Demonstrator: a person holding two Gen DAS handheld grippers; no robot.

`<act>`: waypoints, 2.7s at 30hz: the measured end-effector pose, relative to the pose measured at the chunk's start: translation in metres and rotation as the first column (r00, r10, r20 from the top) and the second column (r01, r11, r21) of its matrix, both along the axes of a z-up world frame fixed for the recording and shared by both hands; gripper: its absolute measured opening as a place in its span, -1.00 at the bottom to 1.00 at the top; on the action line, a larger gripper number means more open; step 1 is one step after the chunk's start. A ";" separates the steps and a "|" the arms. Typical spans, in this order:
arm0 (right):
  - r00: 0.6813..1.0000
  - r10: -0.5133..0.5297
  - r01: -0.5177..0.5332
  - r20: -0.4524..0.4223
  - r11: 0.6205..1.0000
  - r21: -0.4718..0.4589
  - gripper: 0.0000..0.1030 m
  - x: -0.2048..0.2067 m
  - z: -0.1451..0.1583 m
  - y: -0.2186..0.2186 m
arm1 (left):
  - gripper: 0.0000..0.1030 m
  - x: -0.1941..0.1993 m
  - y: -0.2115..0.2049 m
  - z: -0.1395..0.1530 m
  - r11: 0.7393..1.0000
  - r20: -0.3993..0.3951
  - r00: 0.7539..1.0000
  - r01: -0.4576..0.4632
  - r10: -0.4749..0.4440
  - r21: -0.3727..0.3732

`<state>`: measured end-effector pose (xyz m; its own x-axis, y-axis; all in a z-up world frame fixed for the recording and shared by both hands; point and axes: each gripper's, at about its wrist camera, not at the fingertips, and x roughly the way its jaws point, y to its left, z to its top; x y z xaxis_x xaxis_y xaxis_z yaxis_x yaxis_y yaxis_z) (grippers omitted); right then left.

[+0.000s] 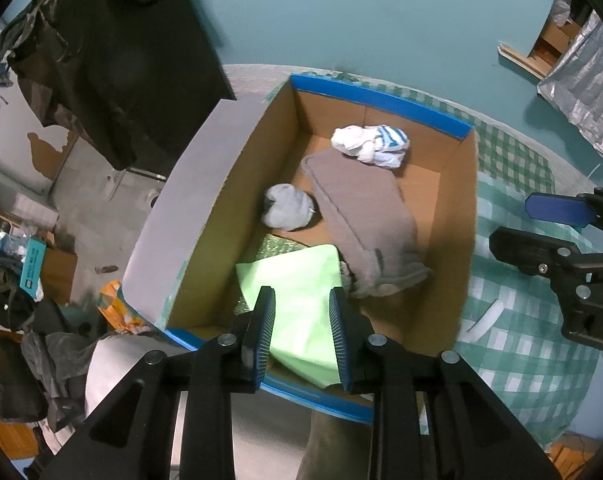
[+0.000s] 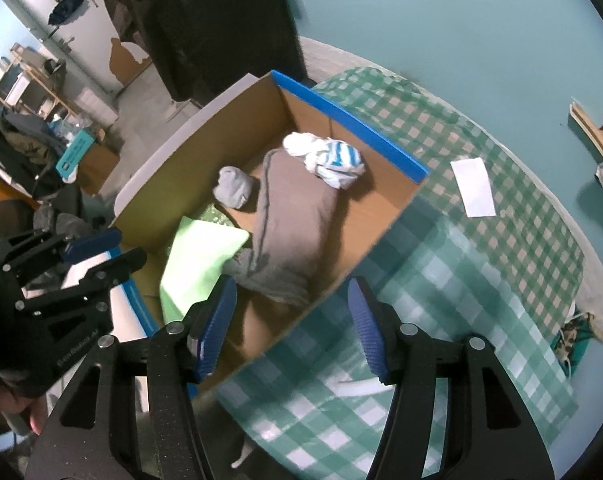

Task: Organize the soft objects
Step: 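Open both tools to drop the green cloth and grey sock into the box, then move both tools back over the black beanie and white tube on the table, then grasp the black knit beanie with the right tool while the left tool grasps the white tube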

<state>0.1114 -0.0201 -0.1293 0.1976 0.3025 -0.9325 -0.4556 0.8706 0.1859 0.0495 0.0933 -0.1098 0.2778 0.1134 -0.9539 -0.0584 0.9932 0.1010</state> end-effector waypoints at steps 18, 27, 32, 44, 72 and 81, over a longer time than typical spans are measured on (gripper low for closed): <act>0.996 -0.086 0.086 0.002 0.996 -0.033 0.21 -0.014 0.000 -0.080 | -0.46 -0.009 -0.074 0.007 0.991 -0.001 0.992 0.129 -0.129 -0.018; 0.991 -0.135 0.135 0.001 0.988 -0.072 0.23 -0.016 -0.007 -0.123 | -0.46 -0.011 -0.123 0.002 0.973 -0.009 0.973 0.229 -0.229 -0.021; 0.989 -0.147 0.146 -0.008 0.985 -0.097 0.24 -0.020 -0.016 -0.143 | -0.46 -0.013 -0.149 -0.004 0.959 -0.018 0.959 0.283 -0.283 -0.005; 0.978 -0.197 0.190 -0.061 0.976 -0.109 0.27 -0.020 -0.046 -0.179 | -0.46 -0.013 -0.185 -0.032 0.932 -0.075 0.929 0.364 -0.363 -0.005; 0.998 0.015 -0.027 -0.055 0.972 -0.233 0.32 0.015 -0.121 -0.158 | -0.12 0.008 -0.221 -0.103 0.883 -0.163 0.870 0.468 -0.465 -0.024; 0.991 0.078 -0.107 -0.106 0.947 -0.302 0.32 0.018 -0.153 -0.147 | -0.08 0.006 -0.218 -0.115 0.884 -0.185 0.865 0.463 -0.466 -0.060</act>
